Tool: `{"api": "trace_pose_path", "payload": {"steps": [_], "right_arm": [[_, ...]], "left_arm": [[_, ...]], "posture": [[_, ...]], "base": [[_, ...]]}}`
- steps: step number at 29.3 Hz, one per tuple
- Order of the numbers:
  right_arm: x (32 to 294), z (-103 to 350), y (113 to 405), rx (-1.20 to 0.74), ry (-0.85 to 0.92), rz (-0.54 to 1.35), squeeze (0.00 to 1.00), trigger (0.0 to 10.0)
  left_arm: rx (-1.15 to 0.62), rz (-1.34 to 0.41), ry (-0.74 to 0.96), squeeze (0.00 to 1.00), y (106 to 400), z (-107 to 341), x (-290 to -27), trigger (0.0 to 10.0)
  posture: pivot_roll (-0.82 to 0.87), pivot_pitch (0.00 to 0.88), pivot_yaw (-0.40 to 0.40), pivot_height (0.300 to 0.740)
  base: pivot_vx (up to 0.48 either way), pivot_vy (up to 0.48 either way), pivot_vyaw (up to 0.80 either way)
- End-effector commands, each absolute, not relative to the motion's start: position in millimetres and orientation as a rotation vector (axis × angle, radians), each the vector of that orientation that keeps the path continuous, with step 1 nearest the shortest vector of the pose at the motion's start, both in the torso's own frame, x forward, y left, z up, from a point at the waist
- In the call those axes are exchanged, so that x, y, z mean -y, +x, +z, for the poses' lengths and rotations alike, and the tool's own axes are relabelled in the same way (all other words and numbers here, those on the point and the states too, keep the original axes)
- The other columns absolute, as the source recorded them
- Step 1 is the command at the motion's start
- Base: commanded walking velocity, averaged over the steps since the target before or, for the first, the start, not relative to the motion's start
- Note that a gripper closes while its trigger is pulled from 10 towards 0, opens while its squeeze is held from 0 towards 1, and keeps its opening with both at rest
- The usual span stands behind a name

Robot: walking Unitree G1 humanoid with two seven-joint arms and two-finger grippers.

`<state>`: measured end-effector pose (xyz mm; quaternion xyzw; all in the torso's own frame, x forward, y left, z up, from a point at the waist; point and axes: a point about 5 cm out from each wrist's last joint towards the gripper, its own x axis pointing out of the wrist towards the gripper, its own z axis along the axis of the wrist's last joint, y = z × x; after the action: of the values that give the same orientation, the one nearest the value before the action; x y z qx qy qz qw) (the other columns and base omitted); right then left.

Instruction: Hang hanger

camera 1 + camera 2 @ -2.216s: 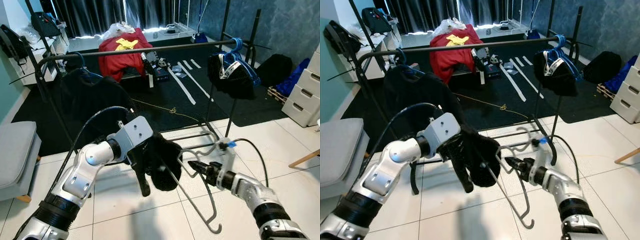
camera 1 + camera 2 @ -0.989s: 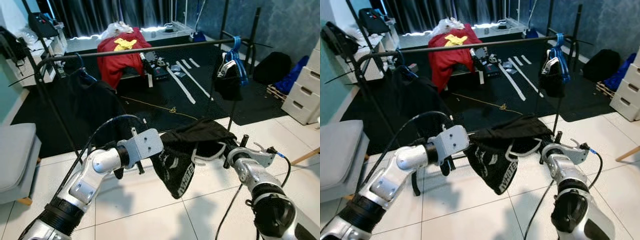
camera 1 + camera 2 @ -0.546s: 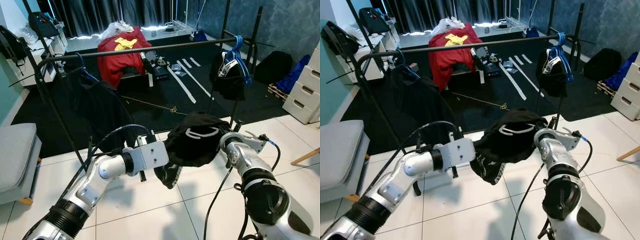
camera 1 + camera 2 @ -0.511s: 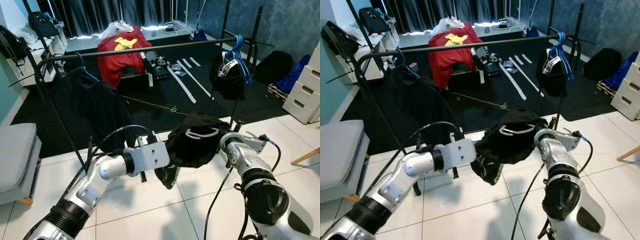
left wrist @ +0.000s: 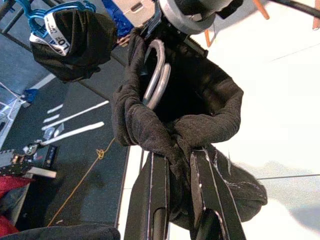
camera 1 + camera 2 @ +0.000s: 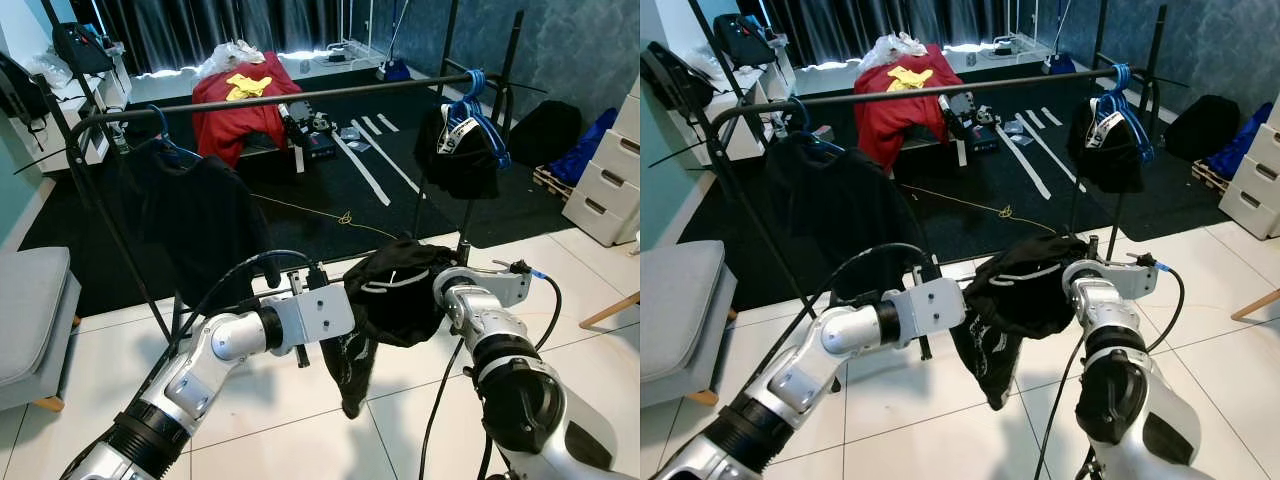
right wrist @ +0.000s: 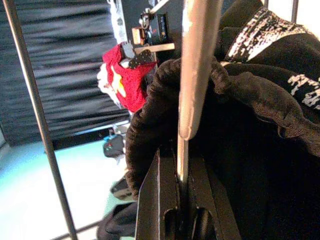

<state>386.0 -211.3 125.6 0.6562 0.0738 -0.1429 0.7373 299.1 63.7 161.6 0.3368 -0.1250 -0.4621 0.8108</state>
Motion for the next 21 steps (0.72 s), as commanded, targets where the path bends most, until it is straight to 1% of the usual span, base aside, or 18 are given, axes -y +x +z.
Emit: {"api": "trace_pose_path", "payload": {"steps": [1,2,3,5,6,8,17,19,21], "right_arm": [[210,140,392,-0.120,1.394,-0.285,0.00,10.0],[210,138,392,-0.139,1.300,-0.286,0.00,10.0],[210,138,392,-0.139,1.300,-0.286,0.00,10.0],[207,135,391,-0.184,1.105,-0.288,0.00,10.0],[207,135,391,-0.184,1.105,-0.288,0.00,10.0],[203,135,392,-0.207,0.994,-0.290,0.00,10.0],[199,138,394,-0.206,0.922,-0.341,0.00,10.0],[186,143,398,-0.211,0.885,-0.333,0.00,10.0],[186,143,398,-0.211,0.885,-0.333,0.00,10.0]], "left_arm": [[0.282,-0.993,0.705,0.00,298,166,-64,10.0],[0.283,-1.010,0.698,0.00,296,169,-63,10.0],[0.283,-1.010,0.698,0.00,296,169,-63,10.0],[0.276,-1.051,0.705,0.00,293,170,-60,10.0],[0.276,-1.051,0.705,0.00,293,170,-60,10.0],[0.261,-1.079,0.713,0.00,291,169,-58,10.0],[0.225,-1.119,0.686,0.00,287,165,-53,10.0],[0.181,-1.124,0.659,0.00,287,159,-49,10.0],[0.181,-1.124,0.659,0.00,287,159,-49,10.0]], "posture": [[0.01,0.000,0.058,0.740],[0.01,0.003,0.056,0.740],[0.01,0.003,0.056,0.740],[0.01,0.003,0.058,0.740],[0.01,0.003,0.058,0.740],[0.01,0.005,0.060,0.740],[0.00,0.008,0.056,0.740],[0.00,0.013,0.058,0.740],[0.00,0.013,0.058,0.740]], "base": [[0.000,0.000,0.00],[0.000,0.000,0.00],[0.000,0.000,0.00],[0.000,0.000,0.00],[0.000,0.000,0.00],[0.000,0.000,0.00],[0.000,0.000,0.00],[0.000,0.000,0.00],[0.000,0.000,0.00]]}}
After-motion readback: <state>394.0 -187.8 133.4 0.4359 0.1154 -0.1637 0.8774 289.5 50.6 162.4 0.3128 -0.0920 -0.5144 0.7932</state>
